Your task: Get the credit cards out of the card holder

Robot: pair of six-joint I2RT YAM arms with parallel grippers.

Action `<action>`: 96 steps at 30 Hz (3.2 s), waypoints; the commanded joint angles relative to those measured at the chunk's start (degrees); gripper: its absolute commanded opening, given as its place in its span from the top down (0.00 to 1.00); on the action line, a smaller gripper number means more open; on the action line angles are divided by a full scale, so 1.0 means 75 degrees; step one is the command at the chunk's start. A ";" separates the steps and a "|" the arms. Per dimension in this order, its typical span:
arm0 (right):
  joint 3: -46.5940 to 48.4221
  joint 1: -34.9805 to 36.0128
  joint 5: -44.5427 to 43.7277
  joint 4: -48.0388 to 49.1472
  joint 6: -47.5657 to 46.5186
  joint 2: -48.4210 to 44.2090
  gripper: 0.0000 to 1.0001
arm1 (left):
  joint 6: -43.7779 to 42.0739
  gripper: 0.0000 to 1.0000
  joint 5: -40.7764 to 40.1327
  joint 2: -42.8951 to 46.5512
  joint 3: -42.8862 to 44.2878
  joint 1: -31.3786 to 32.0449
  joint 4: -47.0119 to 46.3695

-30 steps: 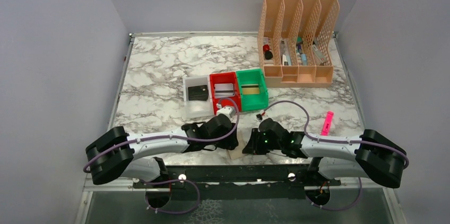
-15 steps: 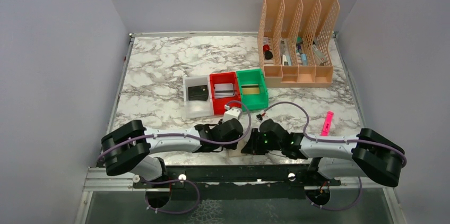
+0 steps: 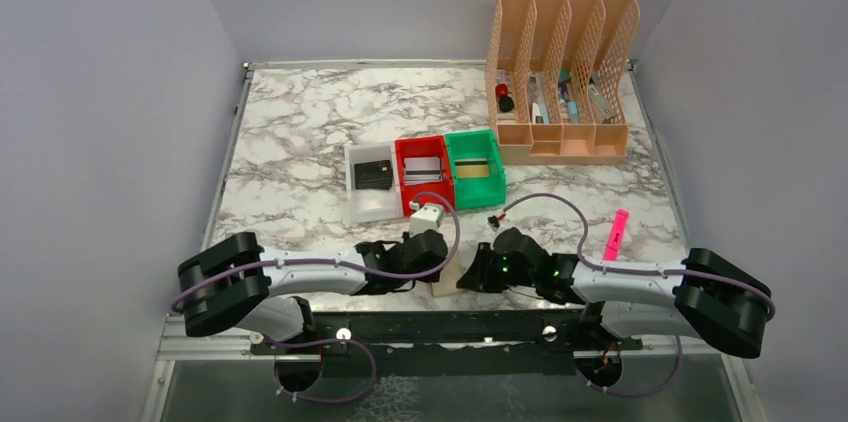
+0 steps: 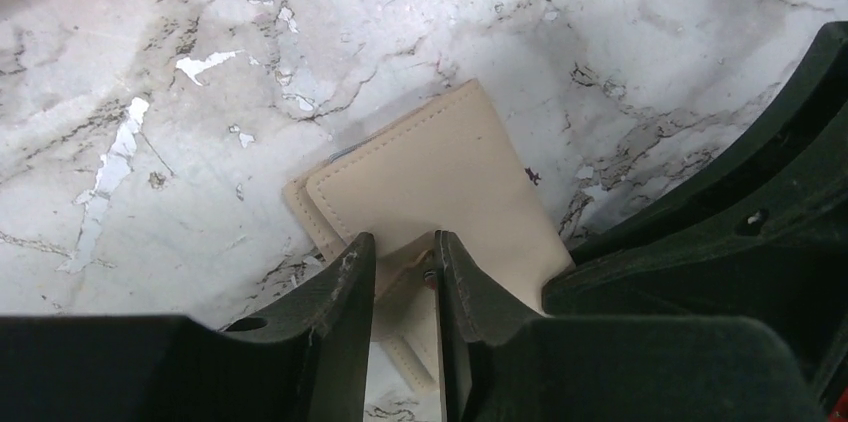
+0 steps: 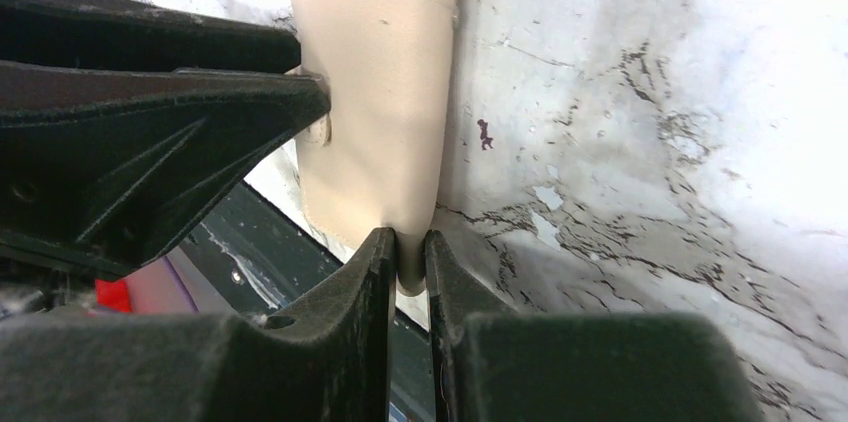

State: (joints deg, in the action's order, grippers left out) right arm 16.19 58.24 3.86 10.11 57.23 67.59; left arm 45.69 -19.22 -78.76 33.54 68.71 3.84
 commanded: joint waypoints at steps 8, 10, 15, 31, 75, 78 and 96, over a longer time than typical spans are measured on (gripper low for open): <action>-0.0092 0.0018 -0.1339 -0.0990 0.0087 -0.0904 0.81 | -0.0345 1.00 0.0571 0.1572 -0.1117 0.0097 -0.0140; -0.0066 0.0025 -0.1390 -0.1094 0.0061 -0.0913 0.81 | -0.0291 1.00 0.0420 0.1750 -0.1214 0.0097 -0.0097; 0.0150 0.0025 -0.1442 -0.1350 -0.0178 -0.0905 0.74 | -0.0128 0.71 0.0076 0.2104 -0.1308 0.0086 0.0042; 0.1595 0.0025 -0.1010 -0.2307 -0.1962 -0.0713 0.53 | 0.0493 0.42 0.0535 0.1175 -0.0977 0.0077 0.0125; 0.2159 0.0028 0.0149 -0.1843 -0.2970 0.0146 0.49 | 0.0904 0.94 0.0149 0.2597 -0.1952 0.0081 -0.0179; 0.2364 0.0065 0.0025 -0.2078 -0.3123 0.0382 0.49 | 0.0880 0.97 0.0218 0.2793 -0.2137 0.0065 -0.0431; 0.3709 0.1329 -0.2164 -0.3211 -0.3172 0.2164 0.47 | 0.1201 1.00 -0.0044 0.3348 -0.2564 0.0072 -0.0759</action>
State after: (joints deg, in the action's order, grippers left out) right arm 41.89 67.20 -5.56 -10.79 33.78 82.02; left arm 53.71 -17.47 -55.11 15.31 69.12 0.21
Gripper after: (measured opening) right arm 0.523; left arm 0.019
